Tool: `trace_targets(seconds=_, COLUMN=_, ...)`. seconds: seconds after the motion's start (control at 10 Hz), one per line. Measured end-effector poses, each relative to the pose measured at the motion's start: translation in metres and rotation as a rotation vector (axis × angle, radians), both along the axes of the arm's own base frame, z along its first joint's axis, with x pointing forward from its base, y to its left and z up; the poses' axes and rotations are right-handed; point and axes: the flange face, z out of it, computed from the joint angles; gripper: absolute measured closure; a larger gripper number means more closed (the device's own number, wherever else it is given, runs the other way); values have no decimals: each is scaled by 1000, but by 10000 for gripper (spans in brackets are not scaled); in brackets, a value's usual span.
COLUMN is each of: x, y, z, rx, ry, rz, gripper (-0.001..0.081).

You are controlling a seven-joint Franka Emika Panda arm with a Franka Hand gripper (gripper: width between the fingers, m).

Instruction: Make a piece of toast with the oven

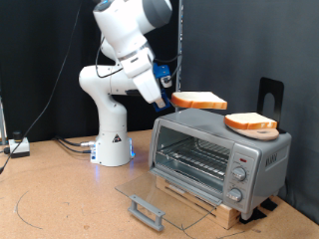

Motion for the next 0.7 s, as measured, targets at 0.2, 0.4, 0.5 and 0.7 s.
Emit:
trace_targets(seconds=0.2, x=-2, y=-7, z=0, rx=3, ry=6, rz=-4, gripper=393)
trace_targets(seconds=0.4, x=-5, y=-14, z=-6, rx=3, ry=-84, rz=113, gripper=393)
trace_targets(seconds=0.5, x=-7, y=-24, z=-10, rx=5, ry=-117, rz=159, gripper=393)
trace_targets(seconds=0.7, x=-7, y=-50, z=-26, rx=-1, ry=-138, rz=176, gripper=393)
